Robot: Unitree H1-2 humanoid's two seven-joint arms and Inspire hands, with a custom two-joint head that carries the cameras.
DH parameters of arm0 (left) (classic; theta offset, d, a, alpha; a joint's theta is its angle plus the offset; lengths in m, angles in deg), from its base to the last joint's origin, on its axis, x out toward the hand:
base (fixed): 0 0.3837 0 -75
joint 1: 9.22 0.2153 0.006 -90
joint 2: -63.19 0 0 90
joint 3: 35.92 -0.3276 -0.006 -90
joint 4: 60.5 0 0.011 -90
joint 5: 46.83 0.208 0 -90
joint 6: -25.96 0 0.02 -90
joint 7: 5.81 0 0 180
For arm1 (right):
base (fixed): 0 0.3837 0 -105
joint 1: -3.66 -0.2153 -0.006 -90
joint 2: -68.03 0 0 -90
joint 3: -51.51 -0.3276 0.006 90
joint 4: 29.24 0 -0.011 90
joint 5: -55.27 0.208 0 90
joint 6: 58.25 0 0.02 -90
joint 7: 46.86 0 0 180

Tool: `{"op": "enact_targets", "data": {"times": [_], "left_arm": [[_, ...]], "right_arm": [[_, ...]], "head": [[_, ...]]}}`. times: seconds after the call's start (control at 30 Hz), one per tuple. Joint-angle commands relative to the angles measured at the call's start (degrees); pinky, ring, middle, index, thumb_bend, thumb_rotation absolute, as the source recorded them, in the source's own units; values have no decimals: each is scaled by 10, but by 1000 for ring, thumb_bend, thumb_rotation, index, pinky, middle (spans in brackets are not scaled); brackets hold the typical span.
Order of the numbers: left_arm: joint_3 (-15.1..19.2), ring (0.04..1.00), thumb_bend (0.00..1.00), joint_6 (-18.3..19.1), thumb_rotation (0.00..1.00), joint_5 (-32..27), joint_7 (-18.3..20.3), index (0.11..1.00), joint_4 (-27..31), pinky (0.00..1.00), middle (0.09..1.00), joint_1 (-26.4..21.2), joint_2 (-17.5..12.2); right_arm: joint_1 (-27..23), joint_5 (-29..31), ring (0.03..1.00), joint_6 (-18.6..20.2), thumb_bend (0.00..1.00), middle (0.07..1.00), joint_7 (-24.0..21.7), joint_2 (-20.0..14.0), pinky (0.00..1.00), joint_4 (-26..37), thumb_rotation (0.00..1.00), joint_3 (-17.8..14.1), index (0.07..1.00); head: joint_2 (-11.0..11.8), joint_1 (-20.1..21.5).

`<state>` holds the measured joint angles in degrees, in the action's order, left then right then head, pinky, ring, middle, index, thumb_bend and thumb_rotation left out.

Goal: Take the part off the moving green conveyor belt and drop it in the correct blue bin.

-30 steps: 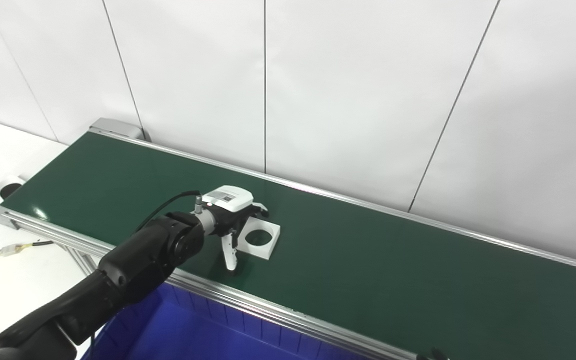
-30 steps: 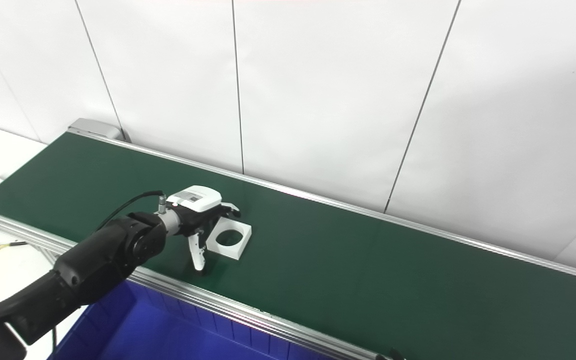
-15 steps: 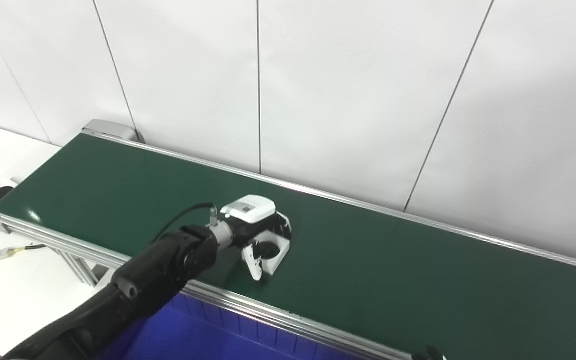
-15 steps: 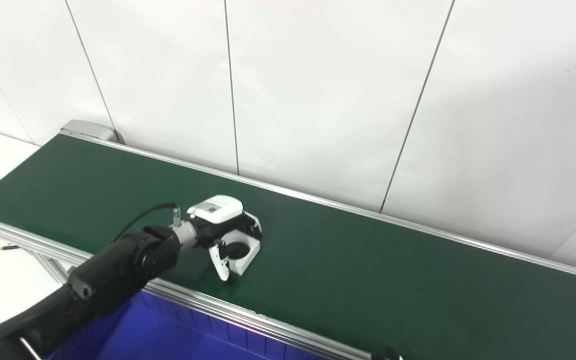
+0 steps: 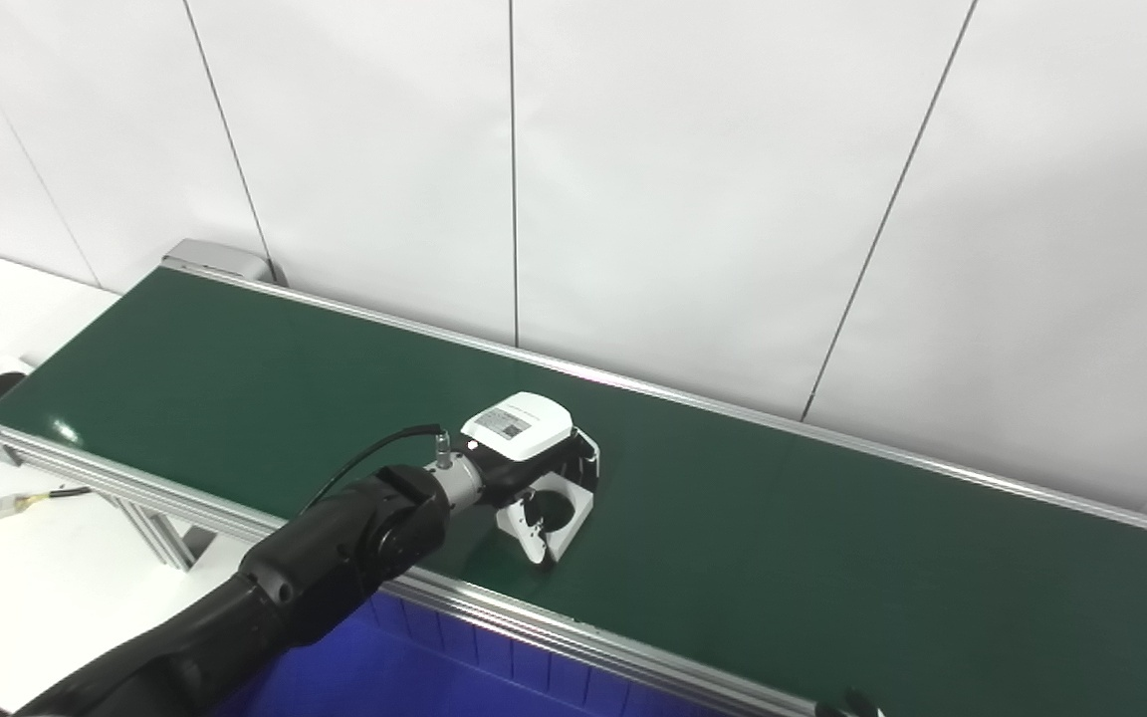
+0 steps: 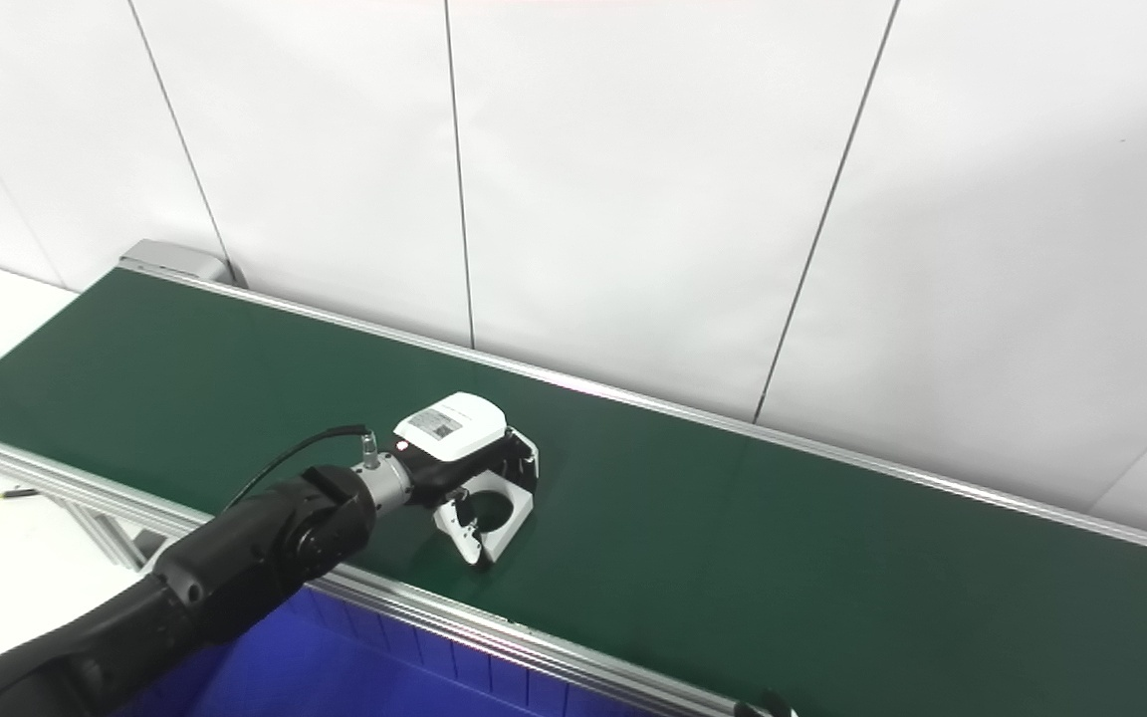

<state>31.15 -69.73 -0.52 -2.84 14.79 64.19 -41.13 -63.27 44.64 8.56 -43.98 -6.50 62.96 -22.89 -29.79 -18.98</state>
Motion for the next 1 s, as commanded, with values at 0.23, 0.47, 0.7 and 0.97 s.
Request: {"op": "enact_targets", "data": {"times": [0.23, 0.47, 0.7, 0.97], "left_arm": [[3, 499, 523, 17, 0, 18, 19, 489, 17, 556, 484, 9, -23], [52, 555, 522, 43, 0, -16, 60, 482, 130, 607, 498, 36, -21], [102, 498, 522, 63, 0, -36, 104, 507, 255, 557, 454, 70, -22], [147, 490, 521, 84, 0, -51, 128, 513, 348, 546, 447, 110, -13]], "right_arm": [[2, 7, 767, -35, 511, 820, -2, 2, 623, 17, 850, 4, 891], [-2, -1, 758, -36, 494, 812, 5, -1, 606, 15, 862, 3, 887], [-3, 7, 757, -36, 488, 810, 1, -1, 611, 15, 831, 3, 884], [-5, 3, 751, -36, 489, 806, 1, -2, 605, 17, 820, 0, 875]], "head": [[-2, 3], [-6, 13], [-9, 19], [-17, 25]]}}
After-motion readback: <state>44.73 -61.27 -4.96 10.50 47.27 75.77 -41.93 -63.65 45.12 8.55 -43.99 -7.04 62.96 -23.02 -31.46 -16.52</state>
